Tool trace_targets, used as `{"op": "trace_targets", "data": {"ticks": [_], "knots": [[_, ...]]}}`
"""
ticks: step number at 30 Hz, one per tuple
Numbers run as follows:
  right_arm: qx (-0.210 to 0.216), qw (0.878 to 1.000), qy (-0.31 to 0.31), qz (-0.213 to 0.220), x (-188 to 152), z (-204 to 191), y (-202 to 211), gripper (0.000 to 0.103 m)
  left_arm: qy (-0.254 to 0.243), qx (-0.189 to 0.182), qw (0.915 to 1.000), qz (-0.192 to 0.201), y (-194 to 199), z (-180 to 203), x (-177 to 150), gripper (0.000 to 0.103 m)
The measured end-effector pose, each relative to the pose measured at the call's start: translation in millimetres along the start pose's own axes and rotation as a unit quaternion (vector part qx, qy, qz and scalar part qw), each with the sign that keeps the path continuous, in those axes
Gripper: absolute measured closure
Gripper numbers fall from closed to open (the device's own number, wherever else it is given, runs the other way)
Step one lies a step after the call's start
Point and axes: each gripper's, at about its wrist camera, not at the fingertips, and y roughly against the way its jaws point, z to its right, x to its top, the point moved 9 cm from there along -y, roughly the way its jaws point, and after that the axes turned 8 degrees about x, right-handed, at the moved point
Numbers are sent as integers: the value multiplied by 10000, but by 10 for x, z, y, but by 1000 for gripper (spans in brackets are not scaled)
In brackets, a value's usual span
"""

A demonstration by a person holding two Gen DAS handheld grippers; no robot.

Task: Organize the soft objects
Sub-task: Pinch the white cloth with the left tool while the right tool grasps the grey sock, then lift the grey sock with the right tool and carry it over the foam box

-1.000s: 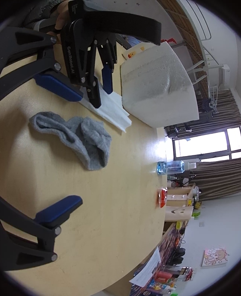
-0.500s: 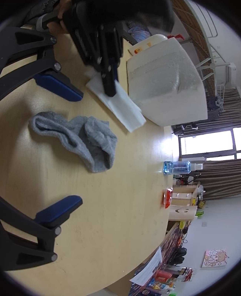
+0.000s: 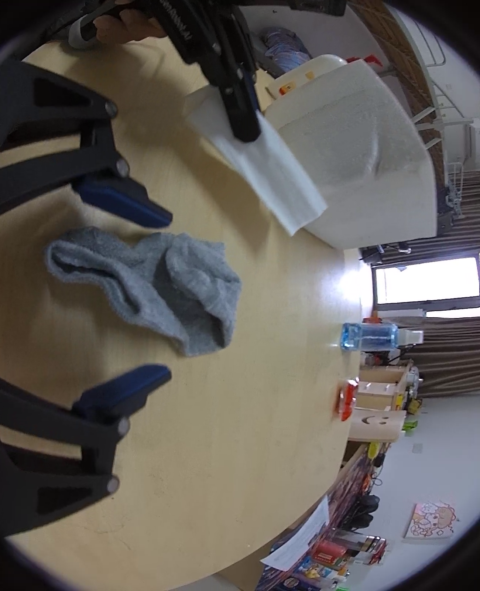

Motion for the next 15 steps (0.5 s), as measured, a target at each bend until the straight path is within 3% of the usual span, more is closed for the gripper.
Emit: {"op": "trace_targets", "data": {"ticks": [6, 15], "knots": [[-248, 9995, 141, -106, -9, -23, -27, 43, 61, 10, 10000, -29, 14, -42, -27, 96], [-241, 9995, 167, -65, 16, -89, -31, 84, 167, 3, 9998, 77, 61, -91, 7, 96]]}}
